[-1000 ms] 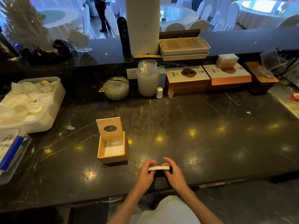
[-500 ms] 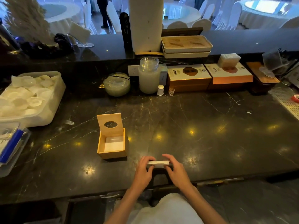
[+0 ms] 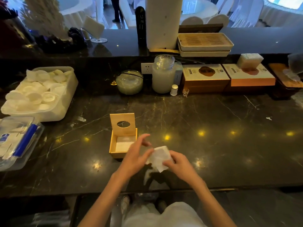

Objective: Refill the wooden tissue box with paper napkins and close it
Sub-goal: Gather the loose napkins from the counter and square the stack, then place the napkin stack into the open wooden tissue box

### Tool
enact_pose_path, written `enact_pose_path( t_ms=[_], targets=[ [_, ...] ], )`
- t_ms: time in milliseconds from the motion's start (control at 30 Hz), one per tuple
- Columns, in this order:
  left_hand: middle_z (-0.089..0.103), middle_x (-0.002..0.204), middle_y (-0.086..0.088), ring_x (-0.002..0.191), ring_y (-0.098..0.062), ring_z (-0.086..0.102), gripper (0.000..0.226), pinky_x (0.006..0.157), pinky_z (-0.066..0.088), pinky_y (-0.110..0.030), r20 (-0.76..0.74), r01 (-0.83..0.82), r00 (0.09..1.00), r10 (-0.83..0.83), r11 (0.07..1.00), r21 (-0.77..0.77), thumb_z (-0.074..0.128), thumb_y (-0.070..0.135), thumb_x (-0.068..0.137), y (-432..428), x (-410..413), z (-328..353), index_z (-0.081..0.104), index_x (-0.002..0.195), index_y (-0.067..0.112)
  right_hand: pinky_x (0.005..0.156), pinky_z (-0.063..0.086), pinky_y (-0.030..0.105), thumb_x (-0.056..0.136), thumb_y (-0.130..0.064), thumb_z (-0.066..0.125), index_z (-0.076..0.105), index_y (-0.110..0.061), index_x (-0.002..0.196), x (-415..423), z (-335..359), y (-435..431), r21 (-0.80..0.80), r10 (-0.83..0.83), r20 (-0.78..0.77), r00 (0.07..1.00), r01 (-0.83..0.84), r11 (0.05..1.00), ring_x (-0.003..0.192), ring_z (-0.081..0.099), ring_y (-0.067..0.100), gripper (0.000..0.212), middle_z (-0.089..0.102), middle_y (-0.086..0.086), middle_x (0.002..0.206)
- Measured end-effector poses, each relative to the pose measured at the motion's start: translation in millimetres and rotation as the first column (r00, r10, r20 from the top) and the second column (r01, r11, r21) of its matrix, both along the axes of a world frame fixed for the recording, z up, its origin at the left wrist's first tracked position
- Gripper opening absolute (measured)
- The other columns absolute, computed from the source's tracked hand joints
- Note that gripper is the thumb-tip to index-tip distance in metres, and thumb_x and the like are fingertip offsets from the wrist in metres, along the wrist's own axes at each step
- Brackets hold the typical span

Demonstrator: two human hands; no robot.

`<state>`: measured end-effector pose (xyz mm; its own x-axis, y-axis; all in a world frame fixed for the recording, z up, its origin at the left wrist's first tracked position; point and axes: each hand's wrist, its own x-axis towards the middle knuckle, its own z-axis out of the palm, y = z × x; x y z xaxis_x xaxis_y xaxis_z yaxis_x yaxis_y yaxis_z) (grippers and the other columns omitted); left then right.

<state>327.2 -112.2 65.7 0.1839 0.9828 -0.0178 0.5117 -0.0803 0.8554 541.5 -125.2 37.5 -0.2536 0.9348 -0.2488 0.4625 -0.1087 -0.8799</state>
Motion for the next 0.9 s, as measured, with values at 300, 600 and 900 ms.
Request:
enact_pose_path(
  t_ms=[300, 600, 900],
  targets=[
    [0.049, 0.147, -0.011, 0.132, -0.026, 0.05, 0.038, 0.109, 0.043, -0.046, 0.032, -0.428, 0.856, 0.516, 0.743, -0.515, 0.042, 0.026, 0.104, 43, -114, -61, 0.045, 0.142, 0.028, 0.079, 0.059, 0.035, 0.096, -0.006, 0.054, 0.054, -0.009, 0.129, -28, -28, 3, -0.71, -0.685, -0.523, 0.507, 0.186, 0.68, 0.116, 0.062, 0.029, 0.033, 0.066, 0.014, 0.126],
    [0.063, 0.121, 0.001, 0.108, -0.024, 0.059, 0.041, 0.082, 0.054, -0.04, 0.142, -0.213, 0.902, 0.408, 0.706, -0.675, 0.035, 0.032, 0.104, 52, -136, -59, 0.04, 0.144, 0.041, 0.097, 0.053, 0.042, 0.096, -0.007, 0.056, 0.059, -0.02, 0.122, -114, 12, 67, -0.453, -0.361, -0.3, 0.883, 0.201, 0.868, 0.113, 0.065, 0.021, 0.029, 0.069, 0.005, 0.122],
    [0.061, 0.114, 0.004, 0.092, -0.012, 0.056, 0.047, 0.071, 0.053, -0.029, 0.163, -0.154, 0.913, 0.373, 0.687, -0.71, 0.038, 0.022, 0.104, 64, -150, -67, 0.037, 0.148, 0.037, 0.092, 0.052, 0.033, 0.094, -0.004, 0.051, 0.059, -0.014, 0.127, -209, 45, 149, -0.293, 0.47, 0.664, 0.582, -0.376, 0.879, 0.113, 0.061, 0.025, 0.036, 0.064, 0.008, 0.123]
  ],
)
